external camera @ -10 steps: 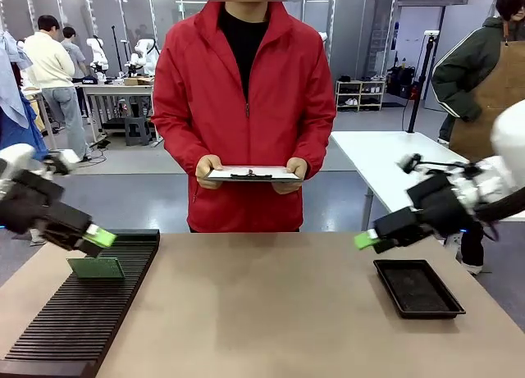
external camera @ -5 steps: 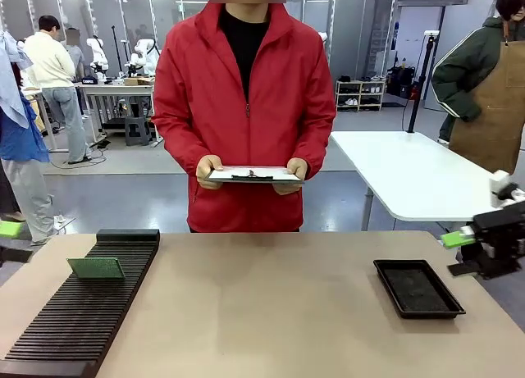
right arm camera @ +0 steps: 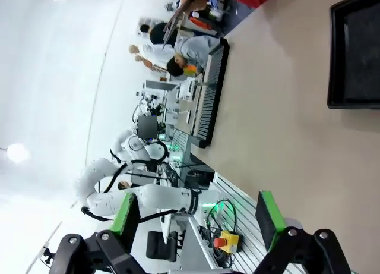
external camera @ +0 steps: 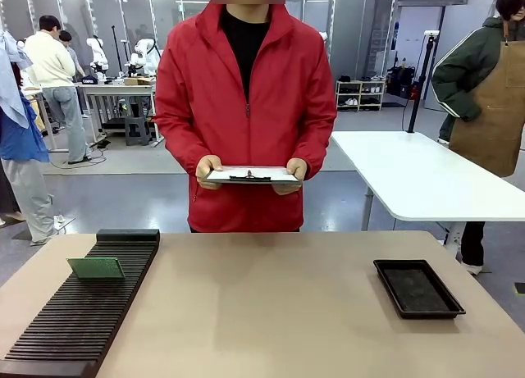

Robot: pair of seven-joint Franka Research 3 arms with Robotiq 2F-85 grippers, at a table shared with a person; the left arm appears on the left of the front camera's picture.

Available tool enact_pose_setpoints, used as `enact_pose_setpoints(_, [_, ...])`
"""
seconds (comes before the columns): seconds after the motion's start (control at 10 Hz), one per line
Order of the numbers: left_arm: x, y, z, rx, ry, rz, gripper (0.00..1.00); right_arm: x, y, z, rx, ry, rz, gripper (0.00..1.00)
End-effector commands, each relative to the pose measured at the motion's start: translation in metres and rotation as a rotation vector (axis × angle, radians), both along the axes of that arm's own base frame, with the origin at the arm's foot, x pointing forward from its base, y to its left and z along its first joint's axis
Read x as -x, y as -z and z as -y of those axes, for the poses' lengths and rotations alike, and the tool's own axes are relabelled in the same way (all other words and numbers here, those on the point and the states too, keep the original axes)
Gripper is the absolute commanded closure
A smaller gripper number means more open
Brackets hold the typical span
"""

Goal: Inspect the PCB.
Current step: Pick up the Blank PCB and present it to the human.

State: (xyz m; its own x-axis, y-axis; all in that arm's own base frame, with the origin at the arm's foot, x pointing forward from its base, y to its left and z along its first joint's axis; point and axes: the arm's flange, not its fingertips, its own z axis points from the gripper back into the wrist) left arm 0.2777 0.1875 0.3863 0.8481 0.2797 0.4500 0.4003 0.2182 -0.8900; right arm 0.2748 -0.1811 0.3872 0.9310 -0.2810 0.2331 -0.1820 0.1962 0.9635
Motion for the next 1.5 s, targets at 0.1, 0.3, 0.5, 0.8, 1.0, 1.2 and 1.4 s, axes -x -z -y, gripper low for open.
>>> enact_pose_setpoints(0.1, [0.004, 0.008, -0.035, 0.053, -0.048, -0.027, 0.0, 0.008, 0.016, 0.007, -0.015, 0.026, -0.008, 0.0])
enact_pose_setpoints(0.3, [0.002, 0.011, -0.04, 0.033, -0.063, -0.052, 0.0, 0.006, 0.018, 0.008, -0.017, 0.03, -0.003, 0.0])
enact_pose_setpoints(0.5, [0.008, 0.015, -0.037, 0.03, -0.071, -0.055, 0.0, 0.008, 0.019, 0.013, -0.017, 0.034, -0.035, 0.0])
enact_pose_setpoints(0.8, [0.008, 0.015, -0.037, 0.03, -0.071, -0.055, 0.0, 0.008, 0.019, 0.013, -0.017, 0.034, -0.035, 0.0])
enact_pose_setpoints(1.0, [0.008, 0.015, -0.037, 0.03, -0.071, -0.055, 0.0, 0.008, 0.019, 0.013, -0.017, 0.034, -0.035, 0.0])
enact_pose_setpoints(1.2, [0.007, -0.005, -0.033, -0.12, -0.082, 0.015, 0.0, 0.008, 0.019, 0.013, -0.017, 0.034, -0.035, 0.0])
enact_pose_setpoints(1.4, [0.001, -0.035, -0.022, -0.282, -0.026, 0.137, 0.0, 0.008, 0.019, 0.013, -0.017, 0.034, -0.035, 0.0])
